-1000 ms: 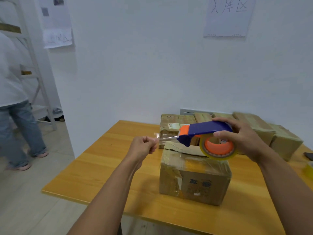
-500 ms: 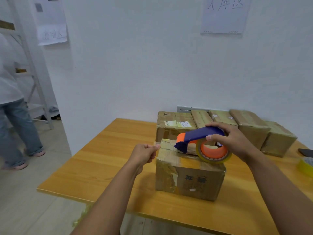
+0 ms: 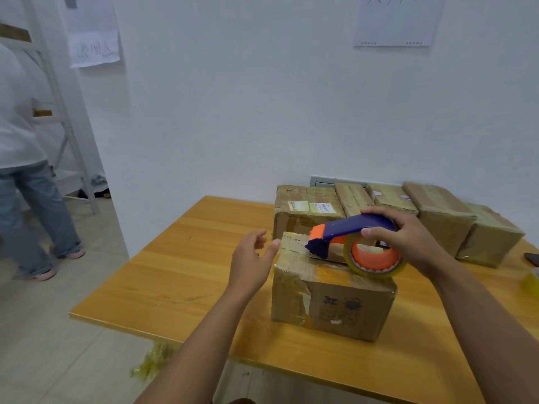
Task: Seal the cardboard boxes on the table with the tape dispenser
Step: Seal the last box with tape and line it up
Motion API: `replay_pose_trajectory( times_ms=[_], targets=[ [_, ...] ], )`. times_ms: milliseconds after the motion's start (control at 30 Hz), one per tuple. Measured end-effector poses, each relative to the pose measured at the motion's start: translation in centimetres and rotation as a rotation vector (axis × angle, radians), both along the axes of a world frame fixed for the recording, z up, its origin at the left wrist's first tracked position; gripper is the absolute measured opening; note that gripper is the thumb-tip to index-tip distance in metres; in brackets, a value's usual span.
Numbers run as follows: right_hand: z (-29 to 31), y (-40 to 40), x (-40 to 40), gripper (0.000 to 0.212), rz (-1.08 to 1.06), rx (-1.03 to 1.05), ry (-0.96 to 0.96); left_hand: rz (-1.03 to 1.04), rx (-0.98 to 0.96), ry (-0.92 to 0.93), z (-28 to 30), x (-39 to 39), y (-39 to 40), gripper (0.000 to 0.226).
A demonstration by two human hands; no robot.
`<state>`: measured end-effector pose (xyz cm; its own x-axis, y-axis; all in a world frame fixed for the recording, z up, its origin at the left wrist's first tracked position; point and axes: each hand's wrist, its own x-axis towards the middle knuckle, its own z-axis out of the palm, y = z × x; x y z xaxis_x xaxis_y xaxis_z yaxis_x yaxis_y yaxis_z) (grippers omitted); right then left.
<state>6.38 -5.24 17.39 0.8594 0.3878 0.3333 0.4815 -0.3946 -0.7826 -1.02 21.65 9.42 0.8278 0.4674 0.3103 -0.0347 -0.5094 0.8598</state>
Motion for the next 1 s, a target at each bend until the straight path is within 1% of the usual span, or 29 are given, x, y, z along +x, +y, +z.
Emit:
replay_pose_trajectory(
  times_ms=[33,67,133,233,367,433,533,633,733,833,900,1000],
  targets=[
    [0.0,0.0,0.0,0.049,0.0,0.0,0.0,-0.039,0.026,-0.063,0.3,-0.2,-0.6,0.05],
    [0.0,0.0,0.0,0.05,-0.002,0.0,0.0,-0.099,0.039,-0.085,0.5,-0.5,-1.1,0.051],
    [0.0,0.0,0.0,0.051,-0.005,-0.003,-0.002,-0.23,0.078,-0.022,0.7,-0.8,-2.1,0.063],
    [-0.1,-0.2,-0.1,0.051,-0.002,0.009,-0.003,-0.308,0.206,0.097,0.1,-1.0,-2.9,0.085],
    [-0.2,-0.3,-0.2,0.049,-0.003,0.022,-0.006,-0.316,0.182,0.126,-0.4,-0.9,-3.0,0.094],
    [-0.2,-0.2,-0.2,0.049,-0.003,0.028,-0.004,-0.31,0.211,0.131,-0.3,-1.0,-3.0,0.097],
    [-0.2,-0.1,-0.2,0.053,-0.005,0.034,-0.003,-0.319,0.411,0.105,-0.5,-1.2,-2.8,0.1],
    [-0.2,0.2,-0.2,0.055,-0.011,0.045,-0.01,-0.328,0.617,0.118,-0.9,-1.2,-1.9,0.1],
    [-0.1,0.9,0.0,0.051,-0.004,0.035,-0.024,-0.282,0.773,0.134,-0.4,-0.7,-0.5,0.095],
    [-0.1,1.5,0.2,0.05,-0.004,-0.001,-0.037,-0.28,0.924,0.126,0.3,-0.5,-0.3,0.096],
    [-0.2,1.6,0.2,0.053,-0.018,-0.012,-0.016,-0.28,0.957,0.12,0.5,-0.8,-1.0,0.098],
    [-0.3,1.5,0.3,0.051,-0.043,-0.037,-0.011,-0.239,0.928,0.16,0.4,-0.8,-1.9,0.1]
  ],
)
